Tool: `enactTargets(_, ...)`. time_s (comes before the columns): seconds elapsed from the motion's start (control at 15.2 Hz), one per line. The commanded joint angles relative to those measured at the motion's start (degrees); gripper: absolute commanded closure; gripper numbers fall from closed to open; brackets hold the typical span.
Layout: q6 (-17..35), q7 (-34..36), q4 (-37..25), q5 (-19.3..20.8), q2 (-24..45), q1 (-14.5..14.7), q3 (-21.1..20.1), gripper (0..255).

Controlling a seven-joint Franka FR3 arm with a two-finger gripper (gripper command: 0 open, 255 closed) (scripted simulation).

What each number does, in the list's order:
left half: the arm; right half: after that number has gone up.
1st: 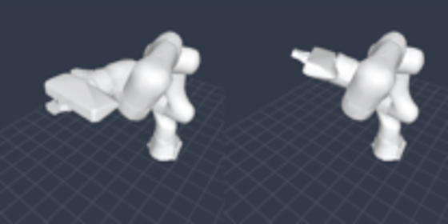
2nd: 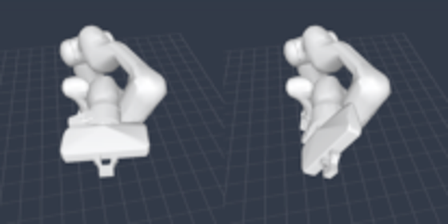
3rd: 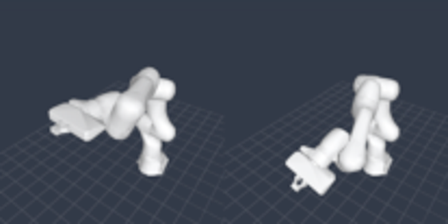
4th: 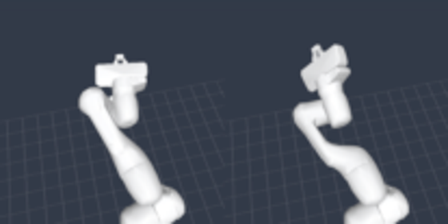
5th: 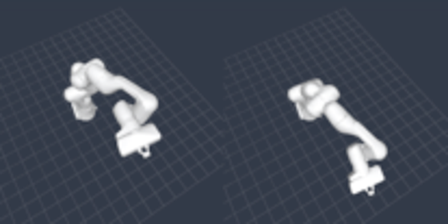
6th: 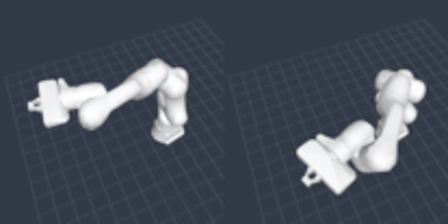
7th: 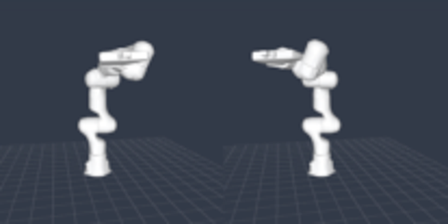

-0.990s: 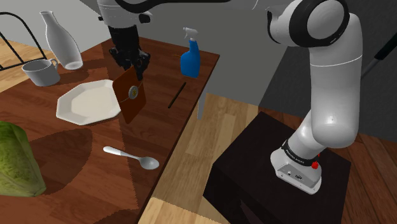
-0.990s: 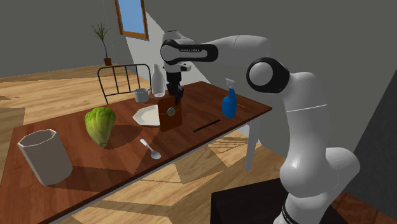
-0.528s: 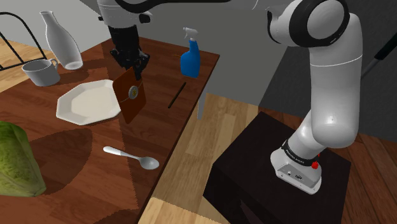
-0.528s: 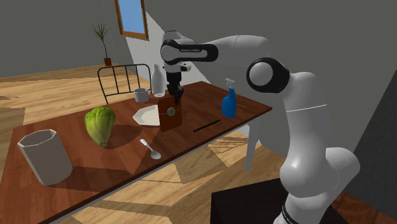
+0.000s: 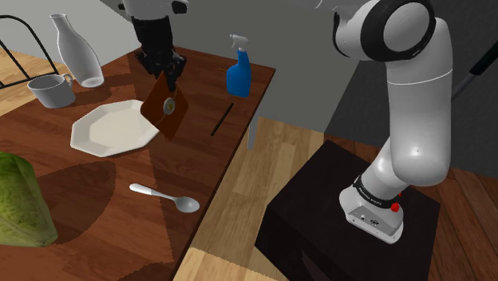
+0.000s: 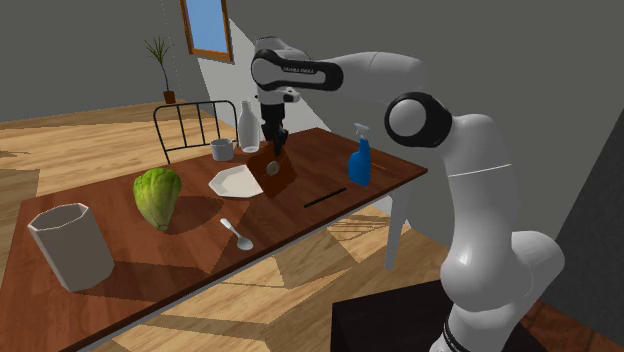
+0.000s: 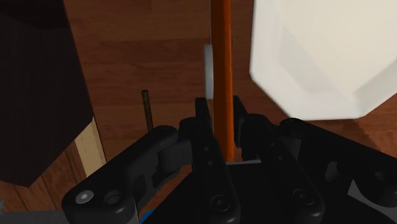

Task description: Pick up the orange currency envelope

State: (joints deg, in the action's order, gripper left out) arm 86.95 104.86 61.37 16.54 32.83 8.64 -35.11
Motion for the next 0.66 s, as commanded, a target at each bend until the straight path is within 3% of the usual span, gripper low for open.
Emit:
enactTargets(0.0,-2.4,-0.2,-3.5,0.4,1.0,1.0,0.2,255)
enactTargets(0.46,-11.1,-0.9,-17.1,2.4,5.3,5.6,1.2,255)
enactTargets(0.59,-11.4,-1.0,-17.6,2.5,5.5,5.8,1.3,255)
